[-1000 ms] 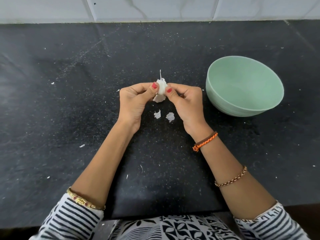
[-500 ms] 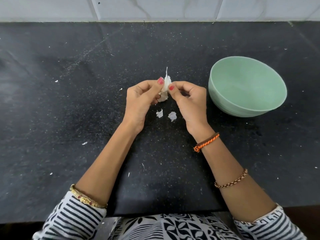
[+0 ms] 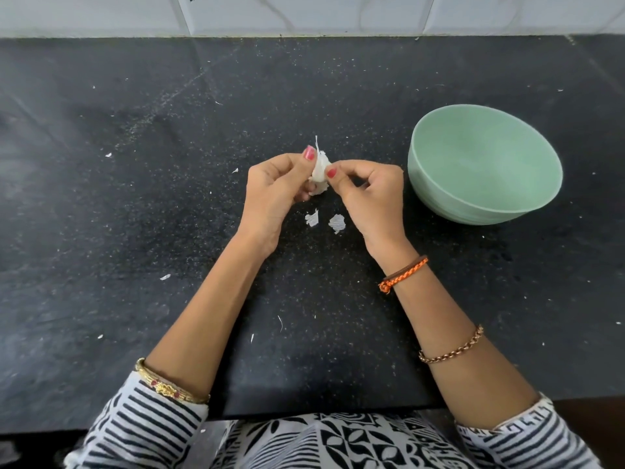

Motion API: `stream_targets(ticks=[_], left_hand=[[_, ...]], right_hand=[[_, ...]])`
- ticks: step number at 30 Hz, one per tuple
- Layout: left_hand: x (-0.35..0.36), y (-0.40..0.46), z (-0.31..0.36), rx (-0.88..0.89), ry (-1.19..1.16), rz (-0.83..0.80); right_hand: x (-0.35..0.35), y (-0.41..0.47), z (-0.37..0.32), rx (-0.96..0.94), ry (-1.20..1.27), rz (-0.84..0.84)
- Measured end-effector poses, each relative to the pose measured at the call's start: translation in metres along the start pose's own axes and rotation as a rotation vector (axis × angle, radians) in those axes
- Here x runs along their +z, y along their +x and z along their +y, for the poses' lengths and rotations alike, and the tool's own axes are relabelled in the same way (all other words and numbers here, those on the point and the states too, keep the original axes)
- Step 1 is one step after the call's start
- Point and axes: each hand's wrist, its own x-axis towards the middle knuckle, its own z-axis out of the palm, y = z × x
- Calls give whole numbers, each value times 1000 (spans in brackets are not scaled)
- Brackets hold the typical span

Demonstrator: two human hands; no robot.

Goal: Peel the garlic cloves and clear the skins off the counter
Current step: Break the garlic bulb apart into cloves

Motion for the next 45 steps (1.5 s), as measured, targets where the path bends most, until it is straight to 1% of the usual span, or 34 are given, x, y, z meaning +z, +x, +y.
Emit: stream_targets(ticks=[3,7,10,13,17,19,21,23,26,28,30,32,34,36,39,42,45], left_hand=[[-2,-1,0,41,68,23],[-1,-1,0,63,85,62],[1,-2,-1,90,86,73],[2,-2,-1,125,79,76],[6,-3,-1,166,80,42],[7,-3,1,105,5,80],[5,-1,3,16,-80,156],[2,1,4,-63,-143,218],[1,2,6,-132,-167,244],[2,1,6,-152,-180,229],[3,0,7,-155,-176,221],[2,0,7,-146,-171,221],[2,0,8,-134,-161,223],[2,0,8,-119,-149,215],[3,0,7,-112,-152,208],[4,-1,4,-97,-148,210],[6,-2,1,-77,-120,209]], right_hand=[[1,-1,-2,-29,-9,-40],[0,0,-1,-66,-66,-64],[2,-3,1,-155,-164,-28],[5,-3,3,-169,-233,28],[-1,1,3,-73,-112,19],[-2,1,-1,-30,-25,12],[-2,0,-7,24,49,8],[-3,0,-11,109,110,-6],[-4,2,-15,261,207,-89],[-3,3,-17,396,335,-170],[-2,2,-20,477,393,-254],[0,-1,-19,432,328,-285],[2,-3,-15,287,217,-260],[2,-5,-12,199,198,-230],[2,-5,-9,141,176,-200],[6,-6,-5,67,76,-135],[9,-9,-2,-73,-128,-34]])
